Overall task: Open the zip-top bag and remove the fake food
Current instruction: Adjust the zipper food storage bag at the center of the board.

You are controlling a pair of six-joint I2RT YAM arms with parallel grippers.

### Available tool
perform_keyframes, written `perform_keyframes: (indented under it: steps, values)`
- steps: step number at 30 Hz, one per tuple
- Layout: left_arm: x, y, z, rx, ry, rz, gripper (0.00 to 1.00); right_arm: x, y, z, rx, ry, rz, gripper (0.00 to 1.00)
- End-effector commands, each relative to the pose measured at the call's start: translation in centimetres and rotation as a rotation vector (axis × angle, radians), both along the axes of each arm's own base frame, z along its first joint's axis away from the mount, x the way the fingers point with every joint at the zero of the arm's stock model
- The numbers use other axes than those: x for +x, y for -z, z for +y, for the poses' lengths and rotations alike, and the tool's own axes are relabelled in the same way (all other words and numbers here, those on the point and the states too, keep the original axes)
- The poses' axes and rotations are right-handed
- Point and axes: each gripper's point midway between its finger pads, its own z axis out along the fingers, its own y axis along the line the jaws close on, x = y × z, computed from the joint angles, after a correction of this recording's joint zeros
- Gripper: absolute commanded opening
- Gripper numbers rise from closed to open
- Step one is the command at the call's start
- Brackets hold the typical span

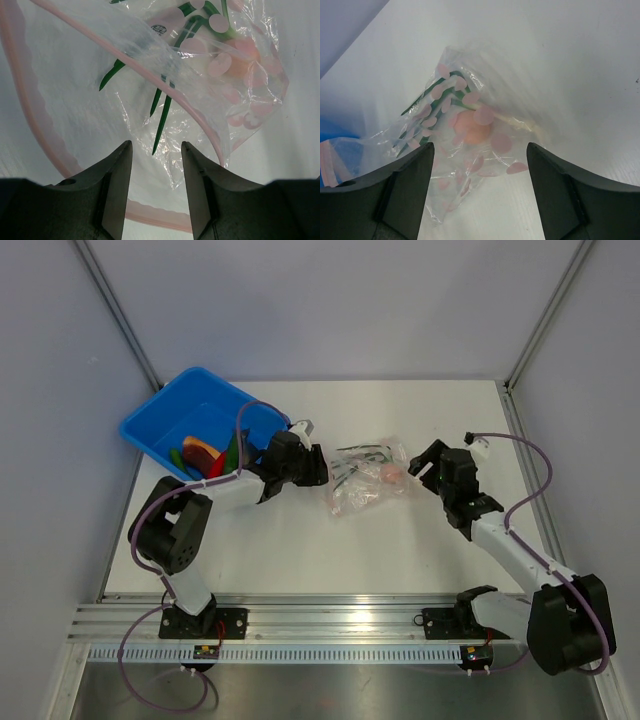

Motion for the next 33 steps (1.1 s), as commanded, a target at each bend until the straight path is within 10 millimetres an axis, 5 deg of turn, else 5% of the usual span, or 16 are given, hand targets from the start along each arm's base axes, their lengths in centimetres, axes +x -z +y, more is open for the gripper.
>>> perform_keyframes:
  steps: [1,17,33]
  values:
    - [0.6,-2.8,-1.1,-0.073,0.025,-0.072,0.47,0.4,-1.0,-0.6,0.046,0.030,-0.055,0.81]
    - [-0.5,-1.3,-1.9,-0.166,0.004,-0.020,0.48,4.4,4.6,0.3,0.107,0.097,0.012,0.75]
    - [-0.9,-1.0,-2.6,-0.140,0.022,-0.021,0.48,5.0,9.7,2.4,0.127,0.025,0.170,0.72]
